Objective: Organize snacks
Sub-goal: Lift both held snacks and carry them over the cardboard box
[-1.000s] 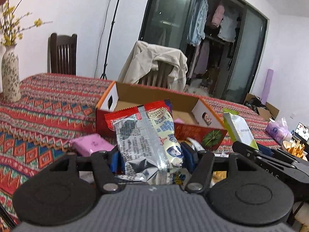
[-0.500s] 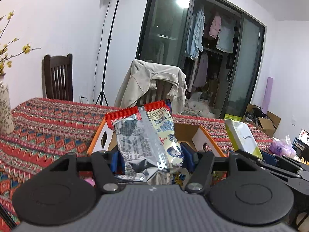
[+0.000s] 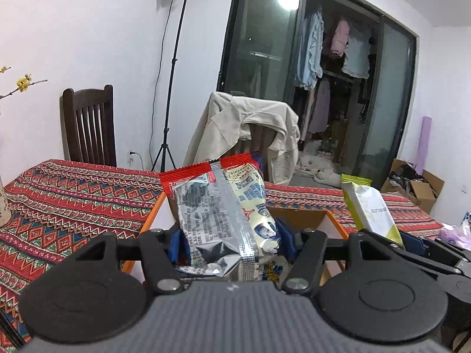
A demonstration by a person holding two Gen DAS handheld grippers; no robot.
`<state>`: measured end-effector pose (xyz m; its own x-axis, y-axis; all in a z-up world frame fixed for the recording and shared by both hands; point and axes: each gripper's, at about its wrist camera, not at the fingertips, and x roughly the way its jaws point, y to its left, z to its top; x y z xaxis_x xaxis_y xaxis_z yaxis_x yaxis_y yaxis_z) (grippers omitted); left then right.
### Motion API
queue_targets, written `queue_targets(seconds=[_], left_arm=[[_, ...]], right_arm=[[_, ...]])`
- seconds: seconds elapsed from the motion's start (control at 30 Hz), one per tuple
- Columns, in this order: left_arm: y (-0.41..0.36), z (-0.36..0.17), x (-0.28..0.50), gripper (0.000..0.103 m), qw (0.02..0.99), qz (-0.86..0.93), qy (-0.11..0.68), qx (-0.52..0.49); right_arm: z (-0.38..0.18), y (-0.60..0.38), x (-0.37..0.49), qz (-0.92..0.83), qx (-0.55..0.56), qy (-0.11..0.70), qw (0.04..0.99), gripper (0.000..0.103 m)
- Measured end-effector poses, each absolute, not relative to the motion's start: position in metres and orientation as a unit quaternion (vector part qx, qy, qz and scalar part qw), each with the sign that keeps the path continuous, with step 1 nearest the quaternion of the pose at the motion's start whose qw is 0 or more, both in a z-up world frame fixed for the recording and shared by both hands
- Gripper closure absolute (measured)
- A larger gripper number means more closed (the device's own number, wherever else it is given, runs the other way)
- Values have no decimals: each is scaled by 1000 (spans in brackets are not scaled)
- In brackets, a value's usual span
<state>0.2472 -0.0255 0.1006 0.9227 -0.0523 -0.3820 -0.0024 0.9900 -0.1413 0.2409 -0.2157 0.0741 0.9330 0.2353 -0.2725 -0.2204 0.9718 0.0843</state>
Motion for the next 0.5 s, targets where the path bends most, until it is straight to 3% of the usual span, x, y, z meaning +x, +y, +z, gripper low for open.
queue_targets(seconds=[0.5], left_arm=[[3,48,315,40,969,25,234,-74]], right_arm=[[32,-216,309,118,34,191,974,64]])
